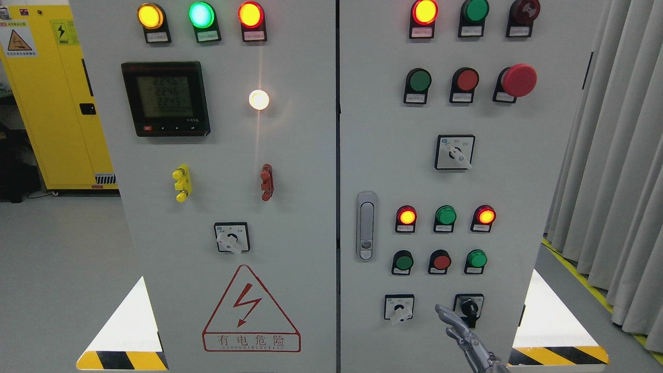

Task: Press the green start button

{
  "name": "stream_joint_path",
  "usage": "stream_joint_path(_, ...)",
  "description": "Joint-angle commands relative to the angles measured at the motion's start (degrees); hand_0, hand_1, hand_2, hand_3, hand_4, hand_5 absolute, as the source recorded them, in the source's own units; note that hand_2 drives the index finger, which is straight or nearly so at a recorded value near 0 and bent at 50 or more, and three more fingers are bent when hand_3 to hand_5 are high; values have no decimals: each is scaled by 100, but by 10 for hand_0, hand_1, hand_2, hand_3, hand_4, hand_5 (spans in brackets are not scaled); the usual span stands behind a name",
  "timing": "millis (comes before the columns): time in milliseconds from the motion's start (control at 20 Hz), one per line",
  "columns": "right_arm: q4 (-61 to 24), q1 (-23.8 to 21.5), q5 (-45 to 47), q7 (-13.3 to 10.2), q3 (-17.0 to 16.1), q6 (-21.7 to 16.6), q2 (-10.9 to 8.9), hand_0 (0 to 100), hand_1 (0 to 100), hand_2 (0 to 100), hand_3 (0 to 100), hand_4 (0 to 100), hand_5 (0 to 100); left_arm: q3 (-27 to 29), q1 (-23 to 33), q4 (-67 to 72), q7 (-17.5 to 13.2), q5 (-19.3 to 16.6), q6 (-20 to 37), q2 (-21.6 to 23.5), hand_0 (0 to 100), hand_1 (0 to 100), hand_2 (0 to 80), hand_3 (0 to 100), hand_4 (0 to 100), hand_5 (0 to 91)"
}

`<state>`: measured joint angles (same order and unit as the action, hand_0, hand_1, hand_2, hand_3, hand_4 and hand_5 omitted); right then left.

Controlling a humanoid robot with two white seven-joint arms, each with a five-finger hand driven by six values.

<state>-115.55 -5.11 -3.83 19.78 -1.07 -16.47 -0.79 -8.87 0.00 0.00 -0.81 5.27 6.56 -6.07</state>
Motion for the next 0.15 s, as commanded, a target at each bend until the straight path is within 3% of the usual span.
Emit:
stream_joint_path(0, -222, -78, 155, 140, 125, 13, 185, 428, 544, 0, 0, 24, 0, -1, -114, -158, 2, 0, 3, 0, 120, 556, 0, 0, 0, 0)
stream_joint_path(100, -222, -78, 155, 290, 125, 30, 185, 423, 545, 0, 0, 28, 0, -1, -114, -158, 2, 0, -5, 0, 120, 556, 0, 0, 0, 0)
